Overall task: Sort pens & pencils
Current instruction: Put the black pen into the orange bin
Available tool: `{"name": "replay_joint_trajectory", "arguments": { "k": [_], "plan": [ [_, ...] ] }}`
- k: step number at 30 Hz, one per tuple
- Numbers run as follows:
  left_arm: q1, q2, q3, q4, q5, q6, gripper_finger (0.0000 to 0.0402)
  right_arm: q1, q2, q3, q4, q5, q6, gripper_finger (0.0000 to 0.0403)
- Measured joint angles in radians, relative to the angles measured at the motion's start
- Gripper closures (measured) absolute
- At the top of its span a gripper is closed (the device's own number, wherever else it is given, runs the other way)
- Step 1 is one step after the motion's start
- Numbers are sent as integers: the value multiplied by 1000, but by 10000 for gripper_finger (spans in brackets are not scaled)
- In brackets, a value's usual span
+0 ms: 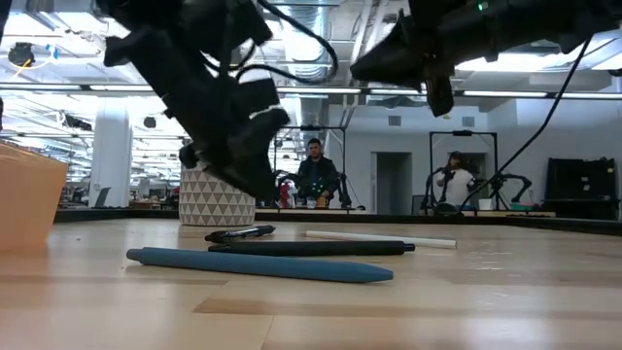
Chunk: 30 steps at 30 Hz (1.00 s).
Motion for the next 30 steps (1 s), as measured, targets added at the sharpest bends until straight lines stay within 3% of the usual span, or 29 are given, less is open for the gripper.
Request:
{"name": "replay_joint_trajectory", "arguments": {
  "k": [6,14,30],
  "plan": [
    [-37,95,141,-233,-68,-97,283,12,-26,-2,-63,-1,1,336],
    [-63,145,186,-244,-73,-218,283,51,-50,1,-56,1,2,336],
    [-114,145,180,-290,-57,-372,283,93,-58,-1,-80,126,2,336]
  ]
}}
